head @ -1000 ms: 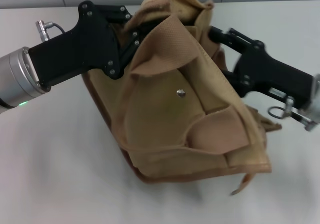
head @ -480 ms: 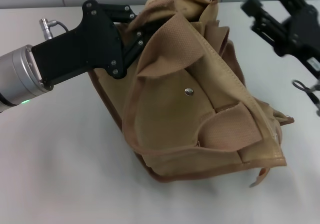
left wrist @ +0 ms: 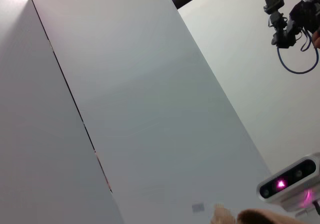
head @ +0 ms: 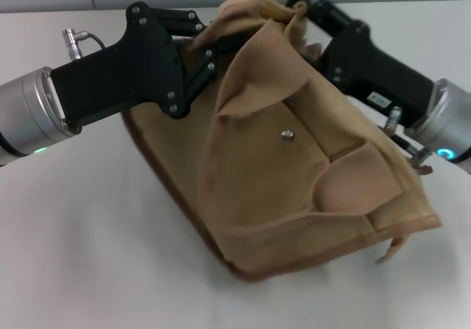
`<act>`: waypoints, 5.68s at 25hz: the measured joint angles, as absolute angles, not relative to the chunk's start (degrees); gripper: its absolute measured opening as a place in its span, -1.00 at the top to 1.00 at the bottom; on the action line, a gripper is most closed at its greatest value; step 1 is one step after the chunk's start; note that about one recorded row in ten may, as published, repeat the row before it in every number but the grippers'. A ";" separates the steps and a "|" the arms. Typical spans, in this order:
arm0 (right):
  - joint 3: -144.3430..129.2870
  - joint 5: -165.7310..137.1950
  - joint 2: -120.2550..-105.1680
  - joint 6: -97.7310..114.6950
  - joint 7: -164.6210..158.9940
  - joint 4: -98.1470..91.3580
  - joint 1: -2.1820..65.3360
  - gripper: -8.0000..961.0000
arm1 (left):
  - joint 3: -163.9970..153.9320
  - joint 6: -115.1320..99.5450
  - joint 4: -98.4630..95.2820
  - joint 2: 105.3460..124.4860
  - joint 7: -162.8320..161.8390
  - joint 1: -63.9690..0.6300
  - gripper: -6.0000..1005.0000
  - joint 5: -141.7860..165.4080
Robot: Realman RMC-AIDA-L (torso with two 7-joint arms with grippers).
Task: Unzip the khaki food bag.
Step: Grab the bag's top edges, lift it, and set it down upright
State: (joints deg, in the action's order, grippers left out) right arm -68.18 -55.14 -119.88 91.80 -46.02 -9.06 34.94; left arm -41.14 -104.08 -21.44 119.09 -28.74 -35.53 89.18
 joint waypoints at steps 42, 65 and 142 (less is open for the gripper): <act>-60.37 -48.41 -119.78 103.96 -33.97 -10.53 19.32 -0.70 | -41.66 -103.00 -21.45 119.15 -28.66 -36.74 0.84 87.86; -73.46 -52.74 -119.89 98.27 -25.74 -9.80 24.27 -0.64 | -41.75 -102.51 -21.01 119.18 -28.66 -37.52 0.84 87.87; -80.98 -47.72 -119.89 92.31 -15.11 -8.40 29.60 0.97 | -42.53 -103.29 -20.74 119.18 -28.65 -38.06 0.84 87.14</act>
